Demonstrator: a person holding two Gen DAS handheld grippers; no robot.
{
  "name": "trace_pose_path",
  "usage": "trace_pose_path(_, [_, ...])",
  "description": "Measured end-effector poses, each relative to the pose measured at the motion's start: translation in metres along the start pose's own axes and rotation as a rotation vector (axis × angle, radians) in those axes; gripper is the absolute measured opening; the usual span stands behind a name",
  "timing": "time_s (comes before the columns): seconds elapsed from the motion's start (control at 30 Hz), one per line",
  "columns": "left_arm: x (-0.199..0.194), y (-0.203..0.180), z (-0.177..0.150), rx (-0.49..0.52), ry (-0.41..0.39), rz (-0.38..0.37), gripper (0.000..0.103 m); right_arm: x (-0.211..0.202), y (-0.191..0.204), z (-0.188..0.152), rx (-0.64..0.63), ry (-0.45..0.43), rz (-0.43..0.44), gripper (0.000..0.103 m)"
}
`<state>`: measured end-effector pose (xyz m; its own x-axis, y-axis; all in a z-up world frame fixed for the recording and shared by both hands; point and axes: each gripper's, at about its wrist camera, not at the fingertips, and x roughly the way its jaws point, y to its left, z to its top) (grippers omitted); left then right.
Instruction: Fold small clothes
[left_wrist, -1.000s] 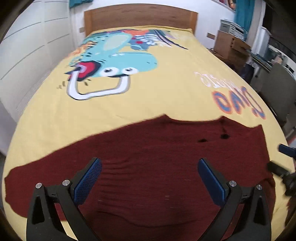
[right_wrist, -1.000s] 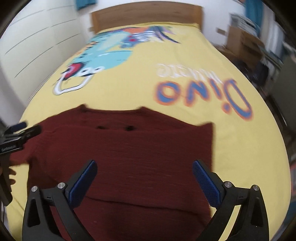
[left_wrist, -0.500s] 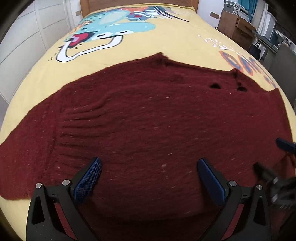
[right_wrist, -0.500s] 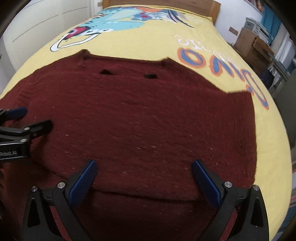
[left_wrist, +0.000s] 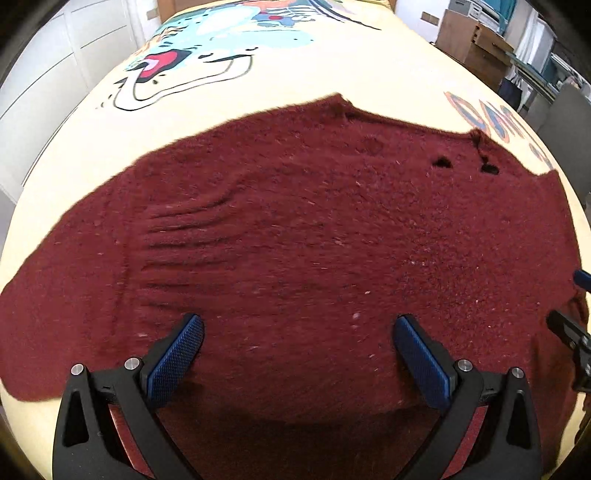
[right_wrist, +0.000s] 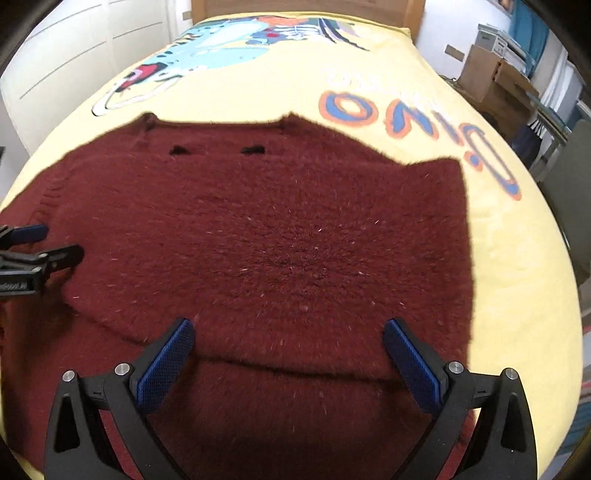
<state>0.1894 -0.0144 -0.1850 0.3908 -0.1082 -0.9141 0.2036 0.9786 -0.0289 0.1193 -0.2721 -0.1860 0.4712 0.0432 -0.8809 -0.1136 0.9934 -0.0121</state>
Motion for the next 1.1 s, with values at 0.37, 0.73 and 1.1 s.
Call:
trace_pose_path(0.37, [-0.117,0.153,-0.019,-0.344,-0.088,0.098,0.102,-0.084,-0.014,-0.026,0.049,-0.05,0.005,0.103])
trace_pose_path(0.73, [-0.112,0.326,-0.098,-0.801,-0.032,0.173,0.102,-0.09,-0.049,-0.071,0.131,0.024,-0.045,0.103])
trace_pose_path(1.1, [-0.056,0.395,-0.118,-1.062,0.006,0.082,0.101,-0.082,-0.068,-0.084,0.187,0.078,-0.091,0.103])
